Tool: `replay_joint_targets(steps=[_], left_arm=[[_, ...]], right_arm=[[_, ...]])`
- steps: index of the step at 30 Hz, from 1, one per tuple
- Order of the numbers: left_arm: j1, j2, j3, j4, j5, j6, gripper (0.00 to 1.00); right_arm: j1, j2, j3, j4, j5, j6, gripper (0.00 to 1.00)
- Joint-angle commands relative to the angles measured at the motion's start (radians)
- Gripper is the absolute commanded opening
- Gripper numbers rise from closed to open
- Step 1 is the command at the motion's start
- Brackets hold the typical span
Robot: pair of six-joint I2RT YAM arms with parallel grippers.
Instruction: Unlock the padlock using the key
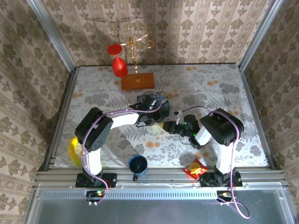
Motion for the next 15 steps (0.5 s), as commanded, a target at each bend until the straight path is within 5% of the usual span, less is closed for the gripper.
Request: replay_joint_targets(steps=[1,15], left_arm=[[0.007,-0.046,-0.007,0.008,0.023,-0.014,0.07],[-0.007,-0.023,-0.003,0.006,0.067,-0.008,0.07]], right_arm=[[0.005,0.014,0.017,0.034,-0.006,0.008,0.18],[0.004,0.037,0.056,0.060,-0.007,0.039,0.00]])
